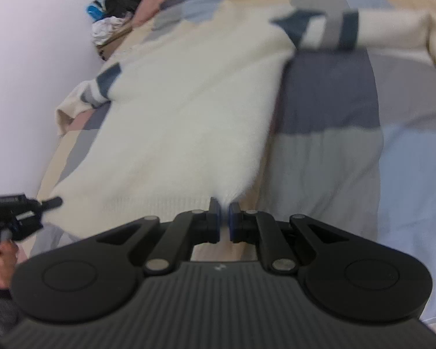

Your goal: Fold large clothes

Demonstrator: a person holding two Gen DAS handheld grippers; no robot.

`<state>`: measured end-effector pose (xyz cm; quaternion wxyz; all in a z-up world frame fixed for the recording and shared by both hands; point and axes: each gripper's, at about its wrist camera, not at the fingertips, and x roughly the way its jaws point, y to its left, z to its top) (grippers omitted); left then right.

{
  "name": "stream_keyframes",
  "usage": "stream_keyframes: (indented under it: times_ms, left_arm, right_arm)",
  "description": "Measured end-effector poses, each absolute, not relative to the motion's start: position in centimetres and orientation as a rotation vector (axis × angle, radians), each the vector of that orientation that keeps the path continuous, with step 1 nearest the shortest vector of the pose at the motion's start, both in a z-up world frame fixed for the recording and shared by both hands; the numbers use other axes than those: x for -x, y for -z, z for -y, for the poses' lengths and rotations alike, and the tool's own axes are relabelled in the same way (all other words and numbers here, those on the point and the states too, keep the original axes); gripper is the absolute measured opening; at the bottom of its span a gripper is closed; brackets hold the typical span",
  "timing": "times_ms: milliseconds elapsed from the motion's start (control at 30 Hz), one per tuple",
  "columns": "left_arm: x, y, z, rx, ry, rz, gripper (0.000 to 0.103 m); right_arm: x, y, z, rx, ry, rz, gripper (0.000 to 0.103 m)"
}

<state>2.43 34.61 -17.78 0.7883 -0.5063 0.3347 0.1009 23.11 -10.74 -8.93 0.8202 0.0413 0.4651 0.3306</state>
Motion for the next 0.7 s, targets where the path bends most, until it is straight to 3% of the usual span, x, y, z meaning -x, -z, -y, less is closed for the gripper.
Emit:
stream_keyframes:
  times_ms: [200,500,633,700]
  left_arm:
    - [-2.3,13.7,-35.0,0.938,-0.229,-0.818,0.007]
    - [-4.7,15.8,-34.1,0.764,-0.309,-1.072,0.008]
    - [-5.8,17.7,-33.5,0.699,-0.363,-1.163,0.021]
    - [-6.1,18.3,-33.3,0.666,-0.383,-1.185,0.023]
  right_arm:
    - [-21.0,6.0,10.3,-0.016,-0.76,-0.964,0.008]
    - [-19.0,9.1,9.0,0.146,-0.766,-1.092,0.008]
    - [-19.4,11.4,7.8,0.204,-0.728,-1.147,0.008]
    - [-19.3,12.4,7.4,0.222,-0.711,-1.175,0.008]
